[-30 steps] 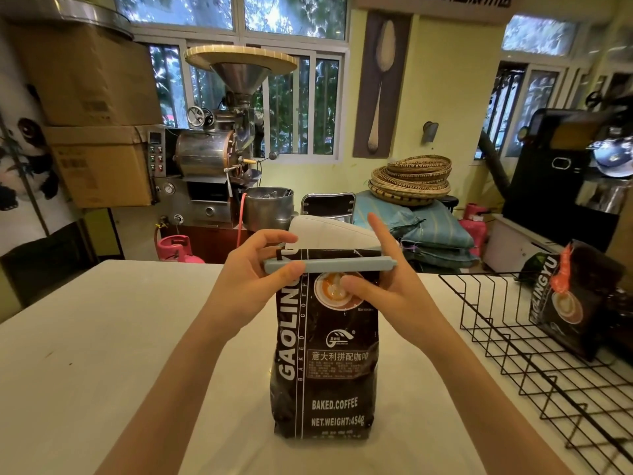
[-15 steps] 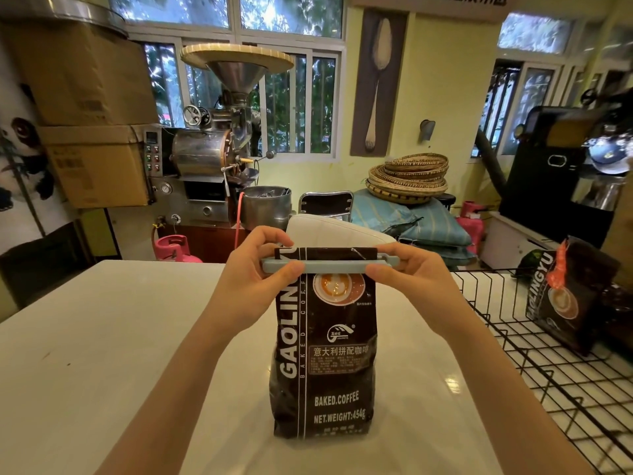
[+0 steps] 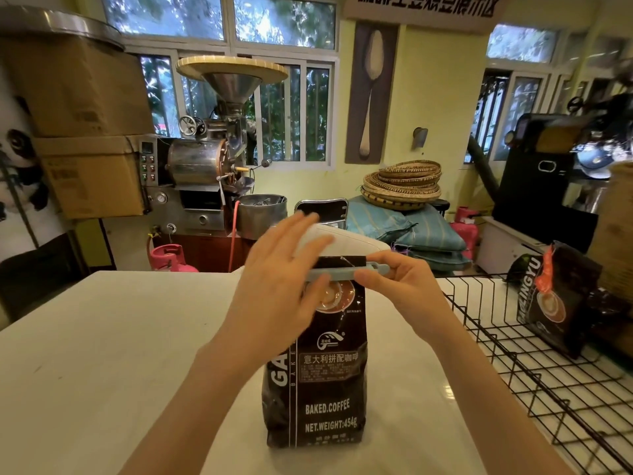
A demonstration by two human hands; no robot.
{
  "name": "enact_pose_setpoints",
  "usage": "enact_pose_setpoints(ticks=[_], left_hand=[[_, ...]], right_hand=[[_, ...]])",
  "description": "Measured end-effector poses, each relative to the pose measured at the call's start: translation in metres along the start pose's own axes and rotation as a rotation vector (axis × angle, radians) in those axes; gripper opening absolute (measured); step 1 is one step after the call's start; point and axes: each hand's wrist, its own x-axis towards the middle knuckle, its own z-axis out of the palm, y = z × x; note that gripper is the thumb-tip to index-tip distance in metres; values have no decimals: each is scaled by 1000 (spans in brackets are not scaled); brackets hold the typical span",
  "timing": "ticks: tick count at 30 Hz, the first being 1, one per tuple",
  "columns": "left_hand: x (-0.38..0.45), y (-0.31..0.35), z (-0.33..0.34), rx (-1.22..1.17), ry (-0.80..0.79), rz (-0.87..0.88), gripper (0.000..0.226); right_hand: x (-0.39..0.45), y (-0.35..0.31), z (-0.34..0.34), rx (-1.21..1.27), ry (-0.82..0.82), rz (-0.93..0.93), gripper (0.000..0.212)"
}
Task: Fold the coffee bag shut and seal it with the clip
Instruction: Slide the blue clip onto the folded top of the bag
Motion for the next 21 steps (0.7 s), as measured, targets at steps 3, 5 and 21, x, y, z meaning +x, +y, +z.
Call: enact_pose_setpoints(ticks=[3, 5, 21], left_hand=[[18, 11, 6, 160, -214, 44, 38], [28, 10, 7, 170, -369, -30, 34], [22, 10, 8, 30, -269, -29, 27]], right_hand=[[-2, -3, 0, 54, -20, -16, 7], [-3, -4, 0, 64, -17, -17, 7], [-15, -5, 8, -70, 141, -188, 24]])
